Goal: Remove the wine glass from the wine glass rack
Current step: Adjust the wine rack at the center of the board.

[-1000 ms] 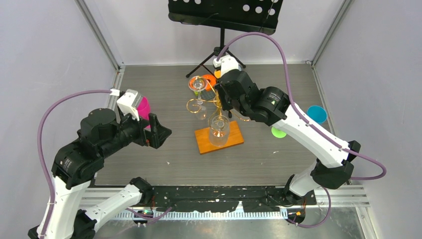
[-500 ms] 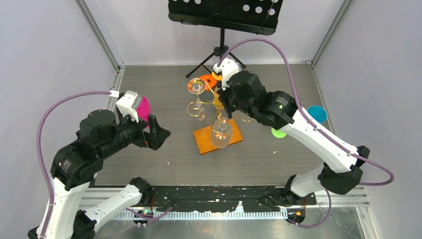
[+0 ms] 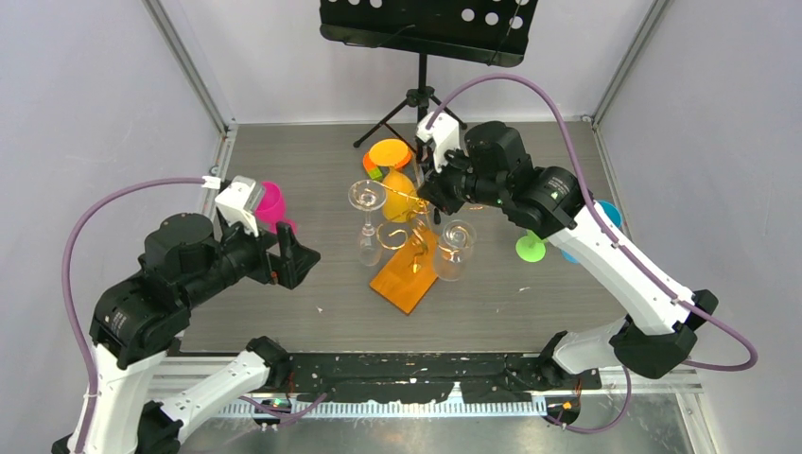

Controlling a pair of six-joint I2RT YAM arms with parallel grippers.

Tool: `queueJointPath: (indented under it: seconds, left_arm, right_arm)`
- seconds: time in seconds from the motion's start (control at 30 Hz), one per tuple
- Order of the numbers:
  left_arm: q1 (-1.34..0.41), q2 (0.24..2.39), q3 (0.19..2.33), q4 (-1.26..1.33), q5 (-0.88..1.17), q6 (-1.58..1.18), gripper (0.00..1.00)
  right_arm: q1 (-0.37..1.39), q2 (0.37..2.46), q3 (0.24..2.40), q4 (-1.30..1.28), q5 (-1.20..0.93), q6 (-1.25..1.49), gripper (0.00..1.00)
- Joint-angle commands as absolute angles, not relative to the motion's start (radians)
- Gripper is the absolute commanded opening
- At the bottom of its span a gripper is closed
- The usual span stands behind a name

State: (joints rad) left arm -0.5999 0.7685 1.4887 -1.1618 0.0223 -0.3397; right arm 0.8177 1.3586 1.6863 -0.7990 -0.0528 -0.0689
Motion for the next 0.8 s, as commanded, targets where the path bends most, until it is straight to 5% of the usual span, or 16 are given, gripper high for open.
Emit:
queueJointPath:
  seconds: [0.0,0.77]
  left_arm:
    - [-0.595,0.752,1.527,-1.160,0.014,-0.351,0.96]
    - [-0.595,0.742,1.561,-1.190,0.028,-0.359,0.96]
  right_arm:
    - [0.796,1.319,1.710,-0.688,-0.220,-0.184,0.06]
    - [0.788,1.380,1.733,-0.736,-0.644,-0.570,0.06]
